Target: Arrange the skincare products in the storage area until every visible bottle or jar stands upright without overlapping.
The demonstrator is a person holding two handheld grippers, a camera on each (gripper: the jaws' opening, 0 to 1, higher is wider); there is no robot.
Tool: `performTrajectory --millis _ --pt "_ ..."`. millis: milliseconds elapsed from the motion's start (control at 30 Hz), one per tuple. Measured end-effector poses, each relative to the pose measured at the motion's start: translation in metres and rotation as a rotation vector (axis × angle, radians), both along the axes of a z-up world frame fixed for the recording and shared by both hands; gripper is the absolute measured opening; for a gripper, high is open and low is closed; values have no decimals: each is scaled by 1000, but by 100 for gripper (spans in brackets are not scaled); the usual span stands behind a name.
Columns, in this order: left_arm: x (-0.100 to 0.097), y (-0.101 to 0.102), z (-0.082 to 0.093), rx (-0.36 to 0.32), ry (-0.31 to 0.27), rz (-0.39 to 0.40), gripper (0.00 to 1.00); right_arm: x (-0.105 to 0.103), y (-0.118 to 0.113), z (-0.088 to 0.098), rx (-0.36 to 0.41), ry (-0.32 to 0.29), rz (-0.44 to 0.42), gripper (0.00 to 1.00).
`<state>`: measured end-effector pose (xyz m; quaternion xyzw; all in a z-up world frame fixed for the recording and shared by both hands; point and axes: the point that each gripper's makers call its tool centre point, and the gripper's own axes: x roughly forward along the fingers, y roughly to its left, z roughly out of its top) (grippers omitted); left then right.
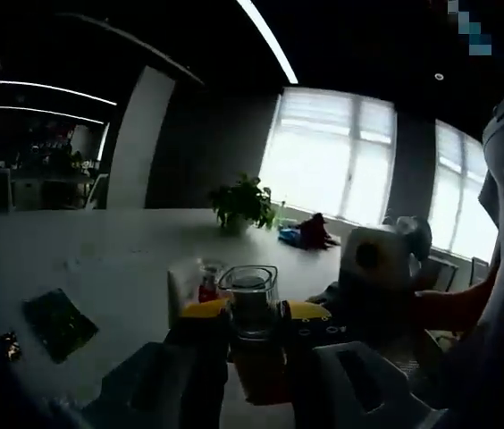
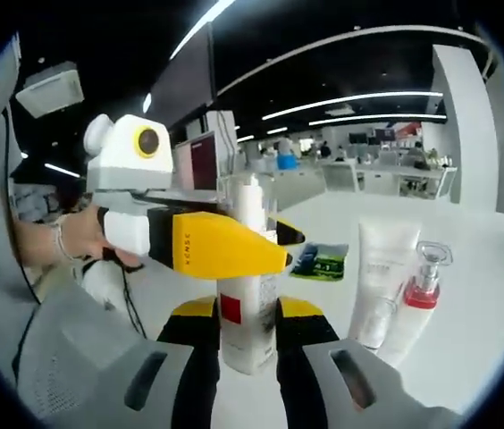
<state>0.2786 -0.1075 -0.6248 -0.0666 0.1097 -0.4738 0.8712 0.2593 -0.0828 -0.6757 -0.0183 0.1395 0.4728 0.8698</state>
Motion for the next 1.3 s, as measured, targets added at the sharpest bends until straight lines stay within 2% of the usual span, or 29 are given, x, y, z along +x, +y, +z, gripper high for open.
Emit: performTrajectory --millis 133,367,567,633,733,867,1000,1133,1300 --pt "2 4 0 2 -12 -1 19 0 -1 0 -9 -13 10 22" --pt "4 6 1 -41 20 23 20 0 -5 -11 -53 -15 29 22" --pt "2 8 -5 -30 23 33 21 1 -5 -18 -61 -6 37 22" --pt "3 13 -5 -45 24 48 21 2 -6 -23 -71 3 36 22" --pt "2 11 -1 -104 62 57 16 4 -8 -31 -102 14 46 22" --pt "6 19 -10 -72 63 65 15 7 -4 -38 -133 13 85 22" --pt "11 23 -15 -73 73 74 14 8 2 -45 -140 35 111 23" --pt "4 20 -21 -28 57 59 14 4 7 -54 -179 42 146 23" --pt "-4 13 -28 -29 79 32 14 4 12 -67 -227 24 186 22"
